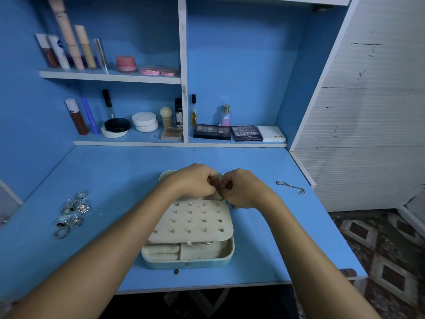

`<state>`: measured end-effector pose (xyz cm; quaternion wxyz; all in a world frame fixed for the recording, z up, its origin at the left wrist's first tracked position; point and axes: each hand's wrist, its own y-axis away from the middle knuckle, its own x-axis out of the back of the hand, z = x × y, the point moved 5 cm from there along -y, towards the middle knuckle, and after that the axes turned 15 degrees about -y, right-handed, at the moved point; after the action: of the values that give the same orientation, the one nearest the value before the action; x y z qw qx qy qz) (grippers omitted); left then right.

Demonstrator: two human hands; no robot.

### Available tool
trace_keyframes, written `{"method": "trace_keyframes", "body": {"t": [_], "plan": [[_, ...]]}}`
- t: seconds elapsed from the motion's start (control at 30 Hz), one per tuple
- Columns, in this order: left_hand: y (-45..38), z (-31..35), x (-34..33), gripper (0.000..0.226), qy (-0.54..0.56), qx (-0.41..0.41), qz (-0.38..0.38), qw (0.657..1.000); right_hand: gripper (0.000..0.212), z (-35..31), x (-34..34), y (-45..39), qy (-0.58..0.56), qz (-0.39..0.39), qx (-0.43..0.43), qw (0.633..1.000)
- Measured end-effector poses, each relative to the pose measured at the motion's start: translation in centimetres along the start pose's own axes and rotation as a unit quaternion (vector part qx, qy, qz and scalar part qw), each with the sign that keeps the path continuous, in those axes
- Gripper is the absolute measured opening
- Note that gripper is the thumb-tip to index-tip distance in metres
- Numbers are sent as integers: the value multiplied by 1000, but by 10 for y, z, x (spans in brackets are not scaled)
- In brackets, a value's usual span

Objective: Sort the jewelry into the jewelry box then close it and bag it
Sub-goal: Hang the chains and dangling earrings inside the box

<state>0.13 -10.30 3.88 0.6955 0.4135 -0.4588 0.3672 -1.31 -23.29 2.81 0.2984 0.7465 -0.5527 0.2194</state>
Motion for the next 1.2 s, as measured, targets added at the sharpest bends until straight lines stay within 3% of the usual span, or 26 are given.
{"method": "trace_keyframes", "body": {"t": [0.5, 0.83, 1.07, 1.2], "plan": [[-3, -4, -2, 8, 2, 47, -30, 998, 14, 2, 0, 0, -15, 4, 5, 1000], [-5, -1, -2, 13, 28, 46, -37, 998, 16, 1, 0, 0, -18, 2, 6, 1000], [-7, 2, -3, 6, -21, 68, -57, 996, 14, 1, 1, 2, -19, 2, 3, 1000], [-8, 5, -1, 19, -47, 86, -62, 993, 13, 1, 1, 2, -22, 5, 3, 1000]]}}
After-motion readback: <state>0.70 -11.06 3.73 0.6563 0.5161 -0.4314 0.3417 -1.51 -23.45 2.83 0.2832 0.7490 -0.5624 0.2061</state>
